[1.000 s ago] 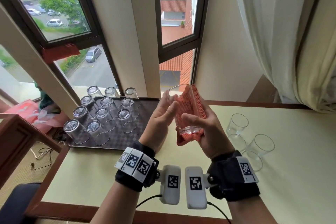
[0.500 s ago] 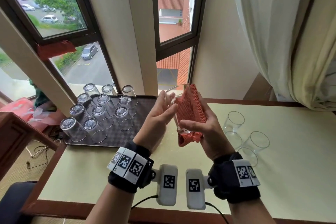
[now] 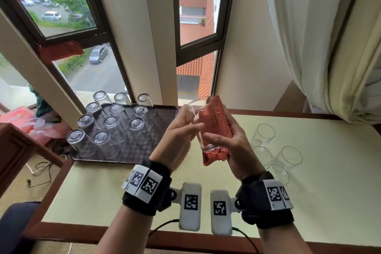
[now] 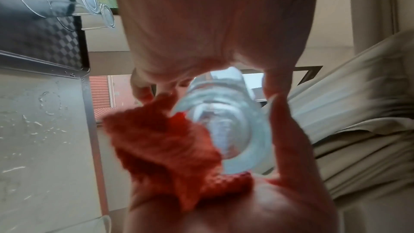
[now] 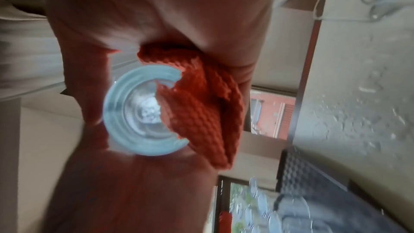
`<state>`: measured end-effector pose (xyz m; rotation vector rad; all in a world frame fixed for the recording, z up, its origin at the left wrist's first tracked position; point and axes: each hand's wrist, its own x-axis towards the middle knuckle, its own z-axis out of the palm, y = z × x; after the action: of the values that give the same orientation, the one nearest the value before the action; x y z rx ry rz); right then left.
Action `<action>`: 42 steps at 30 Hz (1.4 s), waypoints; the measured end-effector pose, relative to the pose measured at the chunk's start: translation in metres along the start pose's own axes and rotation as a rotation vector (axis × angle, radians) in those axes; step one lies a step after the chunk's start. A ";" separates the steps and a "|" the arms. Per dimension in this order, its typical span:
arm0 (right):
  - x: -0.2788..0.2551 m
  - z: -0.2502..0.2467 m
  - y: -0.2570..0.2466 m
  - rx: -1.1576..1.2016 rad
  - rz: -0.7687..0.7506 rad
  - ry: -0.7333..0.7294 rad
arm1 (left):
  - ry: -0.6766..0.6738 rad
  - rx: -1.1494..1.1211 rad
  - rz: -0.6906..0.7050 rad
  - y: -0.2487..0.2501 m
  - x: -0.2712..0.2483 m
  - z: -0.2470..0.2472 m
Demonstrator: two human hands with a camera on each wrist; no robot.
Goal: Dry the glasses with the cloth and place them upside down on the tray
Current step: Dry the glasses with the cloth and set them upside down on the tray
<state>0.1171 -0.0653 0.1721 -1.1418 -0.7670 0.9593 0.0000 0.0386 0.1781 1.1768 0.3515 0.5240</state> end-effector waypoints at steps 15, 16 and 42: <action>0.004 0.012 0.004 0.127 0.025 0.021 | -0.047 -0.019 -0.039 -0.001 0.004 0.003; 0.003 0.014 0.005 0.173 0.038 0.016 | -0.042 -0.034 -0.057 -0.003 0.004 0.004; 0.018 0.017 0.003 -0.015 0.020 0.005 | 0.044 0.048 -0.070 0.005 0.009 0.005</action>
<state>0.1087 -0.0420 0.1738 -1.1666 -0.7614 0.9681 0.0089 0.0411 0.1847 1.1965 0.4440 0.4831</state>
